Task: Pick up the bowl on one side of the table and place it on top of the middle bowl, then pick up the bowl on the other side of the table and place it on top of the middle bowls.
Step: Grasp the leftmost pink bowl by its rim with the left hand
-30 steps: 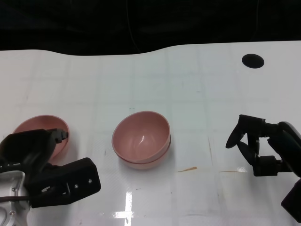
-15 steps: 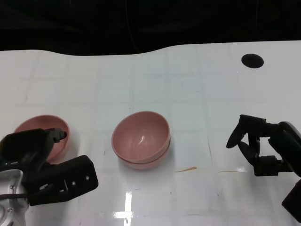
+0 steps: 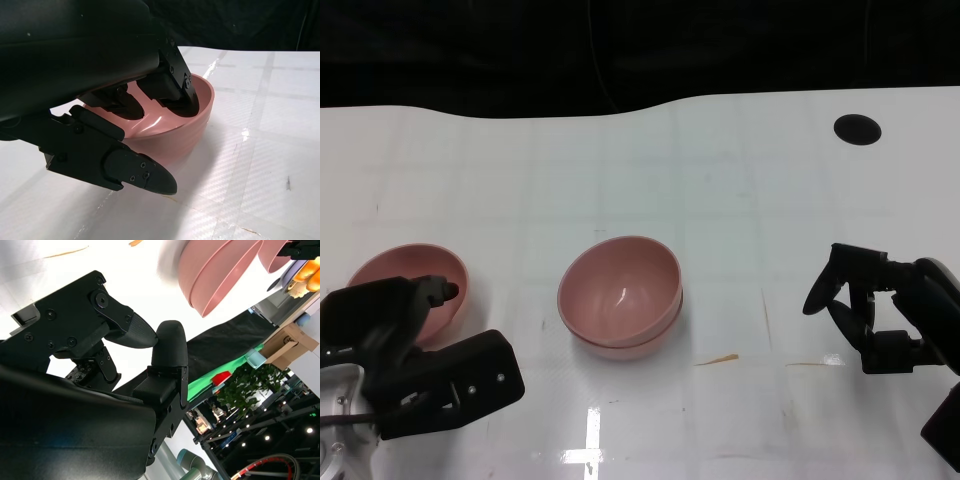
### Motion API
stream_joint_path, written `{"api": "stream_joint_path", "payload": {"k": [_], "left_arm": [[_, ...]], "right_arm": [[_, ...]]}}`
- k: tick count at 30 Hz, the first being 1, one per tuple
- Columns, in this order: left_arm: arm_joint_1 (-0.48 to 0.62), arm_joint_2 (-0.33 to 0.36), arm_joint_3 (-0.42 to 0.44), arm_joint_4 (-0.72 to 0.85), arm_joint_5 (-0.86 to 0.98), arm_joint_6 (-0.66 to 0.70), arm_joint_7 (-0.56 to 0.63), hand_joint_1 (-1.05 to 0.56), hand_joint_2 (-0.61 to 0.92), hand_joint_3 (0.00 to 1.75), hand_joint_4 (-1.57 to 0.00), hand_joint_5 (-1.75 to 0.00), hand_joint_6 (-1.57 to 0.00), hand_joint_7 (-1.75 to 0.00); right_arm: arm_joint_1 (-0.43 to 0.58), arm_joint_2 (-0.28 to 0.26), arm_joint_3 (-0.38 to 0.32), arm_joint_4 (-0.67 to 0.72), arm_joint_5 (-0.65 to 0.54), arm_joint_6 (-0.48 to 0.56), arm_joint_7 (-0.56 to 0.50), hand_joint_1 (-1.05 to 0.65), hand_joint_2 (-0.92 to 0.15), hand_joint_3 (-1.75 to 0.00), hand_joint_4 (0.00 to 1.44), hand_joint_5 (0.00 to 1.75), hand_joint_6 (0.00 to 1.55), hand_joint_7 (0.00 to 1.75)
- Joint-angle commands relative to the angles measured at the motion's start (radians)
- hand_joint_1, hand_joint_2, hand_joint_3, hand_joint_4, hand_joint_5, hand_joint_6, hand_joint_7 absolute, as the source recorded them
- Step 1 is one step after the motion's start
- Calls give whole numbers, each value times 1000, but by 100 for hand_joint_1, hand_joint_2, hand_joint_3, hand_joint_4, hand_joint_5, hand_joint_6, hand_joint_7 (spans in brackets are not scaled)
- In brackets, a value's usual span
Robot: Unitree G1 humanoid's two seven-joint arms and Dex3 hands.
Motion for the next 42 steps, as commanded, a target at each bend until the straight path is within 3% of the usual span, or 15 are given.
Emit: {"api": "stream_joint_path", "payload": {"k": [1, 4, 18, 25, 30, 31, 33, 34, 36, 39, 40, 41, 42], "left_arm": [[-13, 15, 2, 19, -14, 0, 3, -41, 89, 0, -68, -1, -73, -1], [-17, 14, 2, 37, -28, -24, 18, -32, 88, 0, -72, -2, -76, -2], [-25, 10, 7, 78, -76, -61, 17, -17, 92, 3, -80, -3, -83, -3], [-20, 3, 24, 96, -136, -120, 36, -6, 92, 6, -101, -10, -95, -6], [-18, 3, 26, 105, -159, -148, 50, -4, 92, 7, -105, -11, -98, -6], [-18, 2, 29, 111, -165, -160, 57, 3, 92, 9, -107, -42, -107, -7], [-18, -4, 37, 124, -183, -185, 71, 11, 92, 11, -88, -110, -118, -5], [-18, -5, 39, 129, -189, -193, 74, 14, 92, 14, -84, -121, -123, -6], [-19, -5, 42, 138, -199, -210, 78, 16, 92, 15, -82, -127, -125, -6], [-21, -7, 47, 151, -202, -229, 89, 19, 92, 21, -89, -116, -130, -7], [-22, -7, 46, 154, -198, -237, 101, 19, 92, 21, -86, -128, -133, -9], [-22, -6, 45, 158, -195, -243, 110, 20, 92, 21, -78, -154, -137, -14], [-23, -6, 43, 160, -191, -249, 120, 20, 92, 21, -74, -164, -137, -17]], "right_arm": [[-6, -20, -4, 3, 9, -12, -6, -17, -68, -100, 85, 175, 72, 150], [-6, -21, -5, 3, 9, -15, -7, -17, -68, -100, 85, 175, 72, 150], [-12, -18, -3, 16, 2, -28, -23, -18, -68, -102, 87, 175, 73, 150], [-7, -20, -2, 9, 8, -24, -14, -18, -67, -103, 85, 175, 72, 150], [-6, -20, -2, 9, 5, -26, -17, -18, -68, -102, 85, 175, 72, 149], [-5, -21, -2, 7, 4, -24, -19, -18, -68, -102, 85, 175, 72, 149], [-4, -21, -2, 6, 4, -24, -17, -18, -68, -101, 84, 175, 72, 149], [-4, -21, -2, 7, 6, -23, -15, -18, -68, -101, 84, 175, 72, 150], [-5, -20, -2, 8, 6, -23, -17, -18, -68, -101, 84, 175, 72, 150], [-7, -22, -2, 10, 2, -23, -20, -19, -68, -101, 85, 175, 72, 150], [-6, -22, -2, 10, 2, -24, -20, -19, -68, -101, 85, 175, 72, 150], [-6, -22, -3, 9, 1, -24, -21, -18, -68, -101, 85, 175, 72, 150], [-6, -22, -3, 10, 1, -25, -22, -18, -68, -101, 85, 175, 72, 151]]}}
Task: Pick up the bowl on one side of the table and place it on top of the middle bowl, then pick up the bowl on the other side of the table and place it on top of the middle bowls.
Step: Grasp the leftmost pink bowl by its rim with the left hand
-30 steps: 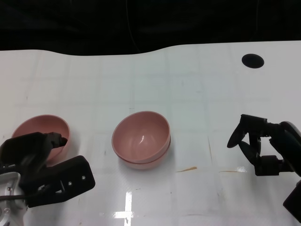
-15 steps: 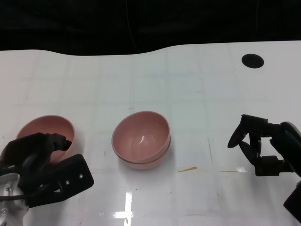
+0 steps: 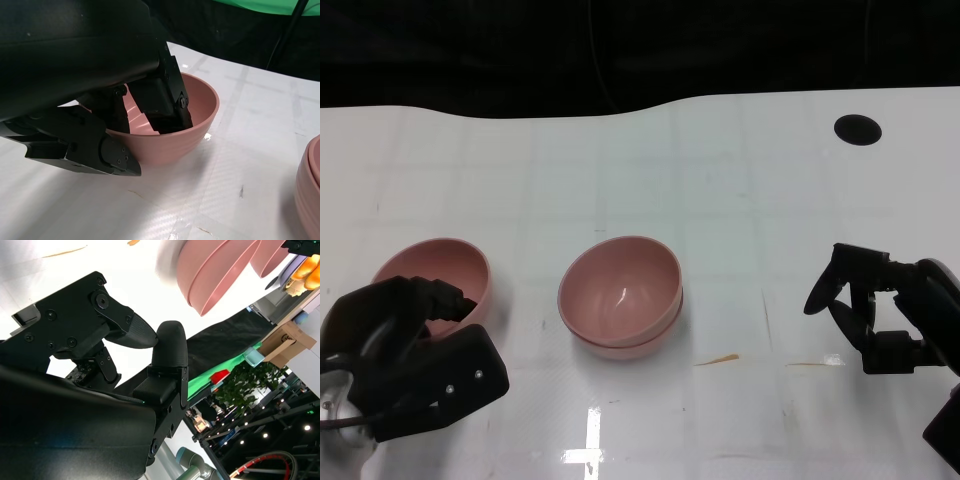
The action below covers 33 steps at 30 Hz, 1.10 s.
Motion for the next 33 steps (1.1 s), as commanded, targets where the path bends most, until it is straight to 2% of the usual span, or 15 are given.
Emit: {"api": "stream_joint_path", "payload": {"k": [1, 2, 3, 5, 12, 27, 33], "left_arm": [[-2, 6, 3, 20, 5, -17, 36, 19, 92, 18, -72, -169, -126, -42], [-2, 5, 2, 21, 9, -18, 42, 18, 92, 16, -69, -172, -95, -100], [-2, 5, 1, 21, 11, -18, 47, 18, 92, 14, -68, -174, -77, -131], [-2, 4, 1, 21, 15, -18, 52, 17, 92, 12, -66, -174, -62, -157], [5, -1, 6, 6, 19, -30, 83, 20, 92, 14, -68, -175, -56, -168], [10, -2, 12, 1, 15, -53, 100, 23, 92, 16, -70, -175, -57, -170], [19, 21, 8, -42, 41, -51, 97, 23, 90, 15, -69, -175, -58, -169]], "right_arm": [[-4, -21, -4, -1, 1, -10, -11, -18, -69, -101, 85, 175, 72, 151], [-4, -21, -4, -1, 4, -11, -7, -17, -69, -101, 85, 175, 72, 151], [-4, -22, -3, -1, 6, -11, -5, -17, -69, -100, 85, 175, 71, 151], [-3, -22, -3, -2, 6, -9, -3, -17, -69, -100, 85, 175, 71, 151], [-1, -24, -3, -6, 0, -6, -8, -18, -69, -100, 85, 175, 71, 151], [-2, -23, -3, -1, 5, -8, -4, -16, -68, -102, 85, 175, 72, 151], [-1, -19, 1, -1, 9, -8, 3, -17, -68, -102, 85, 175, 72, 151]]}}
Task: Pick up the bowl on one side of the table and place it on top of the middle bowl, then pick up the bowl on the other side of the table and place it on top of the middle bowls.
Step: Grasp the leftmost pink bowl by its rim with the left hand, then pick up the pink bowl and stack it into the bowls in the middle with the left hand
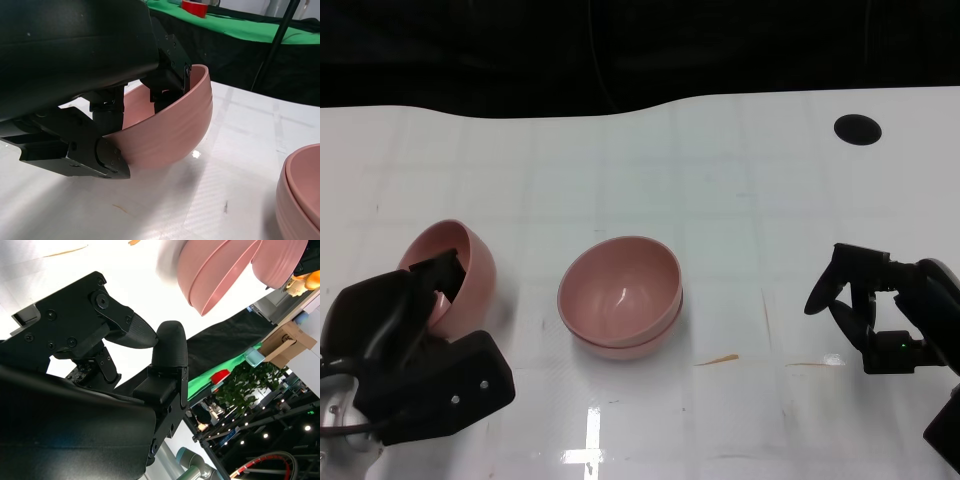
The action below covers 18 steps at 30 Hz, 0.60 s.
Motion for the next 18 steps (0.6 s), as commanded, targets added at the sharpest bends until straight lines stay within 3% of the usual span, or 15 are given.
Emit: {"api": "stream_joint_path", "payload": {"k": [1, 13, 18], "left_arm": [[12, 36, 8, -45, 18, 14, -10, 23, 90, 14, -69, -175, -58, -168], [30, 116, 15, -241, 25, 139, -248, 18, 92, 15, -60, -175, -53, -164], [14, 174, 42, -242, -37, 57, -325, 18, 92, 16, -65, -175, -58, -165]], "right_arm": [[-1, -18, 0, -2, 10, -7, 3, -17, -68, -102, 85, 175, 71, 151], [0, -18, 1, -12, 5, 1, 1, -19, -69, -100, 84, 175, 70, 154], [-2, -19, 2, -13, -2, 6, -3, -19, -69, -101, 85, 175, 70, 154]]}}
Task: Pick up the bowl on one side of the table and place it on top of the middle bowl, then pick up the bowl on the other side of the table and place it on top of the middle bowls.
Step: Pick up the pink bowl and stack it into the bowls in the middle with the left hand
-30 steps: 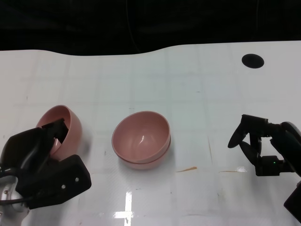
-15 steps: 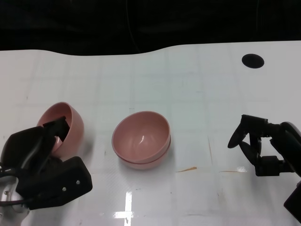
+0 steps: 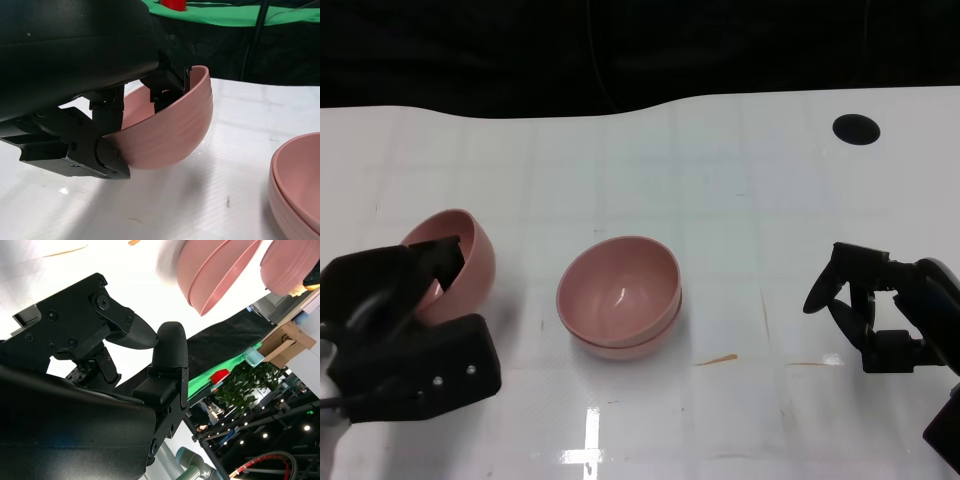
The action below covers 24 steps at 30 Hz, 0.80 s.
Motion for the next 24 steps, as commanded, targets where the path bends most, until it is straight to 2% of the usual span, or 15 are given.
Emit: {"api": "stream_joint_path", "payload": {"k": [1, 7, 12, 15, 23, 24], "left_arm": [[-8, 55, 27, -2, -35, -38, -54, 18, 92, 16, -66, -175, -59, -165], [-35, 110, 43, -44, -54, -59, -147, 16, 92, 15, -67, -175, -59, -165], [-44, 120, 52, -64, -57, -57, -178, 16, 92, 13, -64, -175, -57, -166], [-86, 154, 48, -70, -55, -97, -214, 14, 91, 9, -63, -175, -53, -169], [-102, 164, 46, -58, -46, -126, -221, 11, 92, 7, -64, -175, -52, -172], [-125, 169, 36, -34, -49, -171, -219, 11, 92, 7, -64, -175, -52, -172]], "right_arm": [[-2, -19, 1, -9, -2, 5, -4, -19, -69, -101, 85, 175, 70, 154], [-4, -15, 2, -8, -3, 5, -7, -19, -68, -101, 85, 175, 70, 154], [-4, -13, 2, -7, 1, 9, -4, -20, -68, -101, 85, 175, 71, 153], [-6, -14, 5, -8, -2, 12, -2, -20, -68, -102, 86, 175, 71, 153], [-5, -14, 6, -9, -3, 13, -3, -20, -68, -102, 86, 175, 70, 154], [-5, -13, 6, -6, 2, 12, 1, -20, -68, -102, 86, 175, 70, 154]]}}
